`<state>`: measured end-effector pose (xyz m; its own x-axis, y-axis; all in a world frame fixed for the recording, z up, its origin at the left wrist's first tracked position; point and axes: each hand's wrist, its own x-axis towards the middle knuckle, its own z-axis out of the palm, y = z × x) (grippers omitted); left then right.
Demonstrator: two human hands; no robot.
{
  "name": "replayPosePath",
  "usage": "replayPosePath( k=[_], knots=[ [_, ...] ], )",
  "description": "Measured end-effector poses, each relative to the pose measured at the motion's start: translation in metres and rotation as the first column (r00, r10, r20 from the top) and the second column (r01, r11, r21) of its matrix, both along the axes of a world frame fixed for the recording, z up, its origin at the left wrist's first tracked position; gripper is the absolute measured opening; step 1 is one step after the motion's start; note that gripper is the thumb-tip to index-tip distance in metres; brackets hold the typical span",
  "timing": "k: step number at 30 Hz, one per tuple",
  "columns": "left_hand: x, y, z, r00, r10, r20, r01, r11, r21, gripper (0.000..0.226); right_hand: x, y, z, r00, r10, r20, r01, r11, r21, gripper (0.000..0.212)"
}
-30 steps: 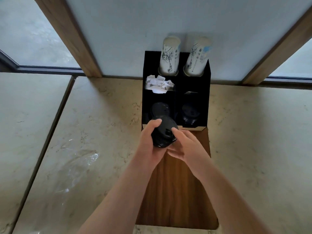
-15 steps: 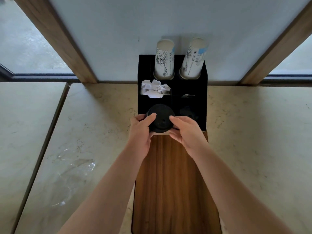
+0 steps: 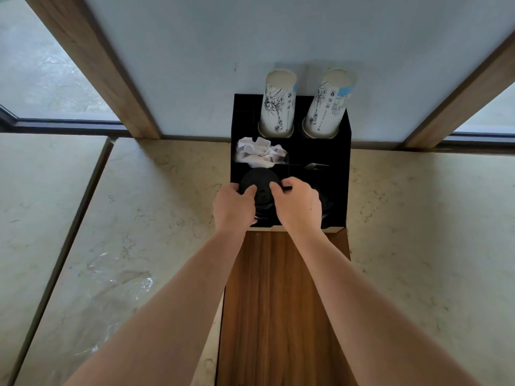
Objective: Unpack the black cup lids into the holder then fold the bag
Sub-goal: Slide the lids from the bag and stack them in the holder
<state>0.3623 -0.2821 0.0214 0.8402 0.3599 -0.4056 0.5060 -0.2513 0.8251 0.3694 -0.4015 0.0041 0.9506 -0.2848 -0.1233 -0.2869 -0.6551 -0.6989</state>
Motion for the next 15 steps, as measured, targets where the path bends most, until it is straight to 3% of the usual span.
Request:
replayPosePath(
  k=[3, 7, 9, 11, 15],
  knots=[
    [0.0, 0.004, -0.005, 0.997, -0.077, 0.003, 0.076, 0.989, 0.124, 0.015, 0.001, -0.002, -0.005, 1.0, 0.027, 0.0, -0.027, 0.996, -0.08, 0.046],
    [0.001, 0.007, -0.013, 0.993, -0.116, -0.01, 0.115, 0.965, 0.236, 0.046, 0.004, -0.003, -0.009, 0.999, 0.042, -0.029, -0.045, 0.991, -0.124, 0.047],
    [0.003, 0.008, -0.013, 0.988, -0.152, -0.03, 0.154, 0.945, 0.288, 0.043, 0.005, -0.004, -0.009, 0.997, 0.07, -0.027, -0.074, 0.981, -0.178, 0.049],
    [0.004, 0.008, -0.011, 0.982, -0.183, -0.037, 0.186, 0.931, 0.315, 0.025, 0.005, -0.006, -0.008, 0.993, 0.114, 0.034, -0.102, 0.963, -0.25, 0.048],
    [0.009, 0.008, -0.008, 0.965, -0.262, 0.011, 0.227, 0.858, 0.461, 0.04, 0.006, -0.01, -0.009, 0.918, 0.357, 0.174, -0.242, 0.85, -0.468, 0.035]
  ],
)
